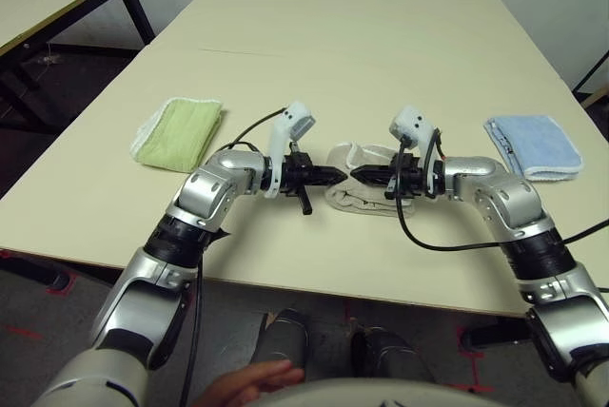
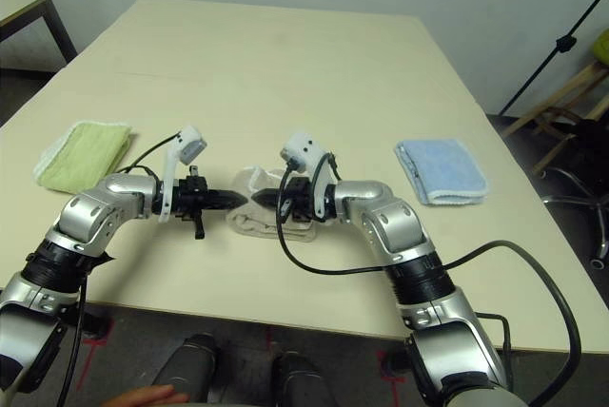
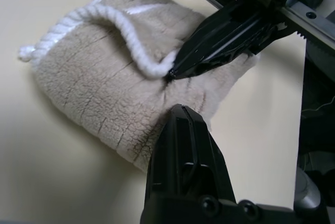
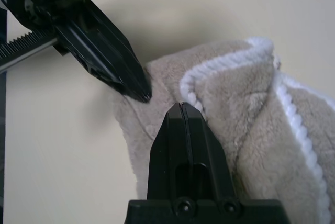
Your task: Fold the towel and set it aside.
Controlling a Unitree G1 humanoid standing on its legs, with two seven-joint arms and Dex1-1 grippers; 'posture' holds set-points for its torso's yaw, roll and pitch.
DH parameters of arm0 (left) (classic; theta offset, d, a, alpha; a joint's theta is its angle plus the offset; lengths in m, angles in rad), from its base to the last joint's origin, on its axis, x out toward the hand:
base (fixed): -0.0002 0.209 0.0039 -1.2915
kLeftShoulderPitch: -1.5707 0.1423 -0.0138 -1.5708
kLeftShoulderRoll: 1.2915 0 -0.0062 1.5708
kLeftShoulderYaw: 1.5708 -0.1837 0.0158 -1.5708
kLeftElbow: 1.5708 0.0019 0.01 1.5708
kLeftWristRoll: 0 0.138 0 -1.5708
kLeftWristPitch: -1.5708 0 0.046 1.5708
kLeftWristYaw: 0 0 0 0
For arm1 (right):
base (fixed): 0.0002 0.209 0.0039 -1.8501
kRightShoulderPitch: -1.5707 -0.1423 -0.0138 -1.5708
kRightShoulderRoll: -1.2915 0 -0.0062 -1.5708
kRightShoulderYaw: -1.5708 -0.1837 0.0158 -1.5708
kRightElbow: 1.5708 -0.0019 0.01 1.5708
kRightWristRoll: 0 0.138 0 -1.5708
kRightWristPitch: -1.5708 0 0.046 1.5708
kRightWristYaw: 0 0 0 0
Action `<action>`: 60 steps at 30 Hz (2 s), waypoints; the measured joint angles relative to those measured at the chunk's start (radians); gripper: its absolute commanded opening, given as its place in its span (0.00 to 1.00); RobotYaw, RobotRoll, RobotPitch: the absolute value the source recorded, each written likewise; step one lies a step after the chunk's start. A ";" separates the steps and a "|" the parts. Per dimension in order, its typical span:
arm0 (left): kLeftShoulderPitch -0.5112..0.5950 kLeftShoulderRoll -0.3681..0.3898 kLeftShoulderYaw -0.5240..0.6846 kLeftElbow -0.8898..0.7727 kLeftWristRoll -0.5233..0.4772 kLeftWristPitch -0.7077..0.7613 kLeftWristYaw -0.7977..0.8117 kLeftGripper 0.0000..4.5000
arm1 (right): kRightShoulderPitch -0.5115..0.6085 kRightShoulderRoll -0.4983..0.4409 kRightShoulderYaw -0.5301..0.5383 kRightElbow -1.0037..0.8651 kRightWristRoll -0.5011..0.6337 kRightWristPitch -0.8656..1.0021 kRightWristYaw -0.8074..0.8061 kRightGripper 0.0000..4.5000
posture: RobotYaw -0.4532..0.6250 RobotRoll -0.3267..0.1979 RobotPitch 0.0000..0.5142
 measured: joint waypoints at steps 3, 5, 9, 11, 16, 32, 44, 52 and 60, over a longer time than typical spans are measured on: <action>0.011 -0.015 -0.013 0.015 0.019 -0.006 -0.003 0.00 | 0.004 0.001 -0.001 0.008 0.000 0.000 -0.007 0.00 | 0.62 0.62 0.24; 0.017 -0.025 -0.016 0.024 0.023 -0.006 -0.005 0.00 | 0.012 0.001 -0.001 0.011 -0.006 -0.001 -0.014 0.00 | 0.62 0.62 0.25; 0.023 -0.025 -0.016 0.025 0.031 -0.006 -0.013 0.00 | 0.016 0.002 0.000 0.049 -0.057 -0.052 -0.052 0.00 | 0.63 0.62 0.25; 0.025 -0.024 -0.015 0.023 0.032 -0.004 -0.016 0.00 | 0.016 0.009 -0.004 0.081 -0.083 -0.084 -0.086 0.00 | 0.63 0.62 0.25; 0.037 -0.024 -0.012 0.004 0.030 0.013 -0.016 0.00 | 0.012 0.044 -0.063 0.143 -0.109 -0.143 -0.164 0.00 | 0.63 0.62 0.25; 0.062 -0.029 0.002 -0.012 0.018 0.038 -0.018 0.00 | 0.125 -0.044 -0.067 0.113 -0.144 -0.200 -0.086 0.00 | 0.62 0.62 0.23; 0.049 0.007 0.139 -0.111 -0.083 0.103 -0.023 0.14 | 0.086 -0.105 -0.253 0.168 0.011 -0.031 -0.012 0.13 | 0.61 0.62 0.22; 0.075 0.167 0.334 -0.222 -0.228 0.273 0.002 0.74 | 0.070 -0.267 -0.481 0.160 0.249 0.343 0.045 0.77 | 0.61 0.62 0.22; 0.171 0.234 0.372 -0.272 -0.271 0.235 -0.048 0.99 | 0.043 -0.193 -0.425 0.160 0.303 0.600 -0.054 1.00 | 0.63 0.62 0.23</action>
